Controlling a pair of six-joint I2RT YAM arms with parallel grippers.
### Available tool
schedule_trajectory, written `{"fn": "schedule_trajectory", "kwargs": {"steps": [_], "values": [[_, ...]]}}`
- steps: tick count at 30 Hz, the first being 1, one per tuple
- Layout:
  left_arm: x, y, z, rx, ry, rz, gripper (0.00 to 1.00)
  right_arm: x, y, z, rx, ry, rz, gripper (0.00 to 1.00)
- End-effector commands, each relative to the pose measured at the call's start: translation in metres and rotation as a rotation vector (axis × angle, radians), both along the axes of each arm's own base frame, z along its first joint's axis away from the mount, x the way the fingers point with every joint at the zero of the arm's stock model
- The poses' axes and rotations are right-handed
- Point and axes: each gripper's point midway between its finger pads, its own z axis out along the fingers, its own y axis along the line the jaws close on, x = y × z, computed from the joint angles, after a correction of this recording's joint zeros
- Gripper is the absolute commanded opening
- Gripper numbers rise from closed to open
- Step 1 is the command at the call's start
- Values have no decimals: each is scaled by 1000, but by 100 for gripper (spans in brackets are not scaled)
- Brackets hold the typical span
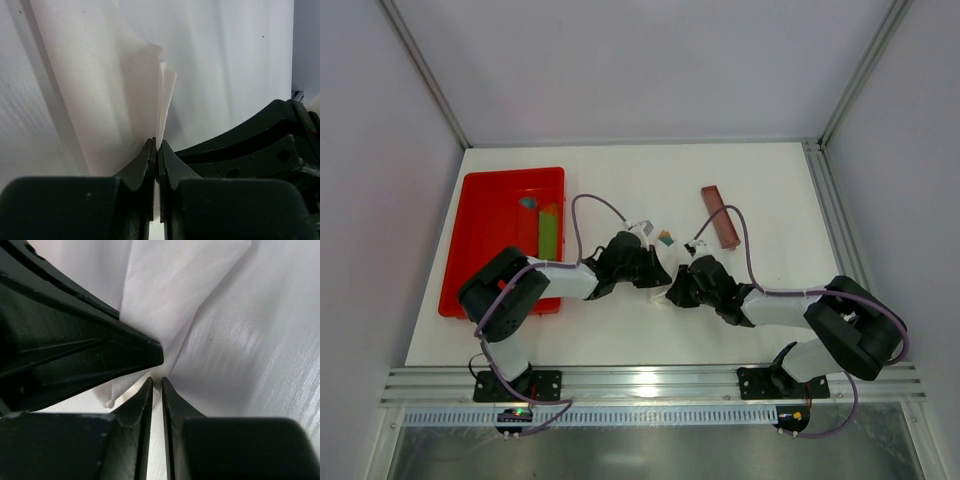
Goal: Place the utensils on the paper napkin and roll it up
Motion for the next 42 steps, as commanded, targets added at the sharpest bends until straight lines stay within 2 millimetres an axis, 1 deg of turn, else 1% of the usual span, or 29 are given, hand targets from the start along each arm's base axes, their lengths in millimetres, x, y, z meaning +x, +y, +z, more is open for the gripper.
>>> {"fn": "schedule_trajectory", "kwargs": {"steps": [1,2,3,4,5,8,9,11,12,14,16,20,22,24,25,28,29,31,32,33,36,42], "values": [[4,-13,11,-44,-37,-29,7,5,-1,9,9,-42,-6,17],[4,-13,10,-42,-35,-28,8,4,-2,10,13,-40,-9,23],[4,-13,9,-39,-35,-31,8,3,-3,12,18,-44,-12,26],[4,-13,9,-38,-36,-28,8,-3,-1,17,48,-39,11,29],[4,-12,8,-34,-33,-30,8,-6,0,20,61,-37,15,37],[4,-12,7,-29,-34,-29,9,-11,-1,27,88,-36,17,48],[4,-12,7,-30,-34,-29,9,-13,1,30,106,-29,21,53],[4,-12,6,-28,-31,-29,9,-15,3,36,135,-32,23,56],[4,-12,6,-30,-31,-31,10,-14,3,38,143,-33,22,60],[4,-13,7,-33,-32,-30,10,-14,5,41,158,-25,12,63],[3,-13,9,-35,-32,-34,11,-11,8,44,166,-24,4,63],[3,-13,10,-36,-34,-35,13,-1,6,40,127,-11,-46,64],[3,-12,11,-36,-36,-32,14,5,7,37,113,-9,-59,63],[2,-12,12,-38,-37,-34,15,6,9,36,114,-3,-62,62],[2,-11,12,-36,-36,-34,15,11,6,35,100,-12,-91,62],[1,-12,11,-39,-32,-36,16,16,6,34,106,-11,-120,60],[1,-12,11,-43,-32,-37,16,16,6,33,106,-7,-124,60],[0,-12,11,-44,-31,-39,16,14,4,29,102,6,-132,54],[1,-13,12,-47,-32,-38,16,12,2,27,99,11,-136,52],[0,-13,14,-51,-33,-42,17,8,-1,21,95,28,-144,48],[1,-15,21,-60,-41,-44,20,2,-6,14,100,39,-151,43],[3,-22,37,-98,-49,-54,28,-7,-10,-2,82,72,-146,42]]}}
